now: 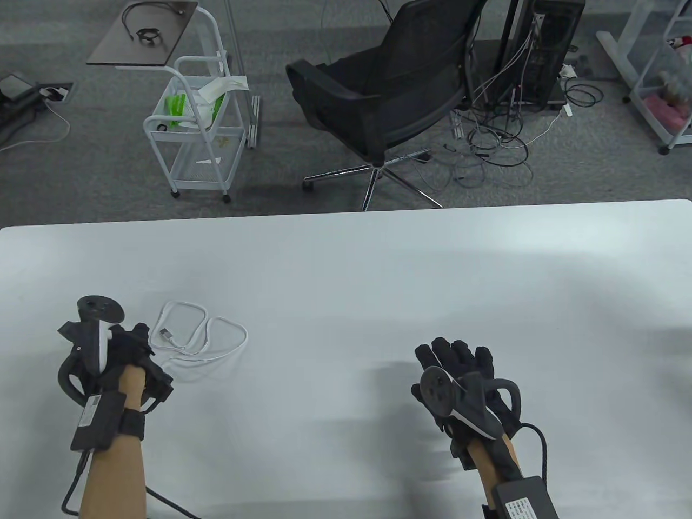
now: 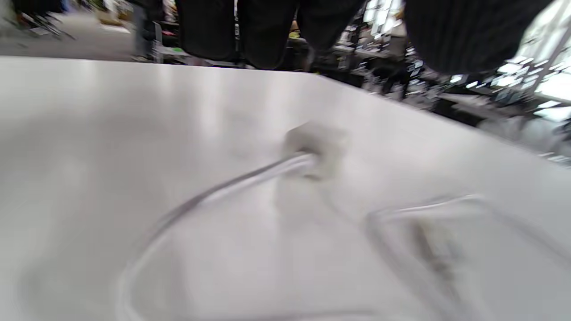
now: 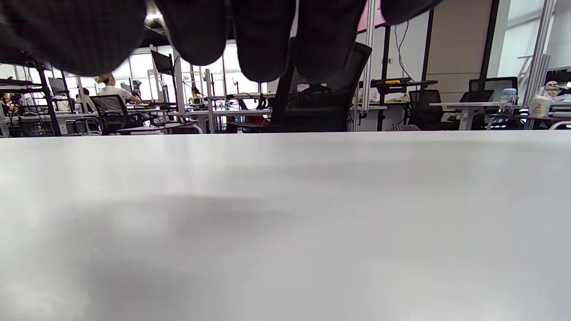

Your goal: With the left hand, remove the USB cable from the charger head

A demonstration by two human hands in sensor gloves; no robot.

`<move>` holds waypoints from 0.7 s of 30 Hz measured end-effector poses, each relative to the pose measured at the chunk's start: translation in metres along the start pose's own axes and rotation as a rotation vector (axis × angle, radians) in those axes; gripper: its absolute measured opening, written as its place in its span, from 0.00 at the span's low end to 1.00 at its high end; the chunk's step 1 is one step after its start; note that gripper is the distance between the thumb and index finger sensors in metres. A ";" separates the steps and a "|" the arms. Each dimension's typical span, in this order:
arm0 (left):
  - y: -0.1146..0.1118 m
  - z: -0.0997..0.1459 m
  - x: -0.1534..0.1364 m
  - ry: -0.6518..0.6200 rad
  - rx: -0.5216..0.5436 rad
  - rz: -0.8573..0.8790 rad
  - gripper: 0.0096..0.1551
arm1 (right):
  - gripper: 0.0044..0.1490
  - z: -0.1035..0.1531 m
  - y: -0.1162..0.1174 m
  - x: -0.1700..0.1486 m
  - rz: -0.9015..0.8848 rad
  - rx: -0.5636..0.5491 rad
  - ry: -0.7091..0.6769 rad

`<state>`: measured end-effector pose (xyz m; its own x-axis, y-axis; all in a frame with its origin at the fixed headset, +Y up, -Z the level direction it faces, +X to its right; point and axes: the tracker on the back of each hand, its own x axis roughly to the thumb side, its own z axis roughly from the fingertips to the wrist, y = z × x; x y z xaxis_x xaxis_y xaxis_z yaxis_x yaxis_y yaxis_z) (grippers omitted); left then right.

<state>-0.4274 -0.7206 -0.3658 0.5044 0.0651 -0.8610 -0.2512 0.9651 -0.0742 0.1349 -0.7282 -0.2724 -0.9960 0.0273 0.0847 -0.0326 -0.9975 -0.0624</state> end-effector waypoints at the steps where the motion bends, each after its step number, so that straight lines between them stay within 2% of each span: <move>1: -0.005 -0.007 -0.001 0.040 -0.005 -0.057 0.55 | 0.45 -0.001 0.001 0.000 0.005 0.018 -0.007; 5: -0.027 -0.024 -0.005 0.124 -0.078 -0.162 0.57 | 0.45 -0.003 0.000 0.001 -0.009 0.031 -0.002; 7: -0.036 -0.026 -0.008 0.129 -0.119 -0.150 0.52 | 0.46 -0.002 0.001 0.002 -0.014 0.039 -0.008; 8: -0.036 -0.026 -0.006 0.138 -0.081 -0.168 0.51 | 0.46 -0.002 0.001 0.002 -0.006 0.047 -0.016; 10: -0.036 -0.027 -0.006 0.123 -0.022 -0.210 0.42 | 0.45 -0.001 0.001 0.001 -0.002 0.049 -0.019; 13: -0.032 -0.027 -0.007 0.126 -0.022 -0.206 0.34 | 0.45 -0.002 0.001 -0.001 -0.019 0.054 -0.011; 15: -0.029 -0.024 -0.007 0.139 -0.014 -0.201 0.25 | 0.45 -0.002 0.002 -0.001 -0.022 0.068 -0.012; 18: -0.027 -0.022 -0.006 0.136 0.008 -0.274 0.22 | 0.45 -0.003 0.005 0.000 -0.022 0.100 -0.021; 21: -0.023 -0.017 -0.011 0.088 0.015 -0.210 0.23 | 0.45 -0.003 0.006 0.001 -0.016 0.114 -0.025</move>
<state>-0.4417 -0.7479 -0.3631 0.4697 -0.1594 -0.8683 -0.1354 0.9589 -0.2493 0.1338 -0.7344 -0.2755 -0.9930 0.0435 0.1100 -0.0380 -0.9979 0.0524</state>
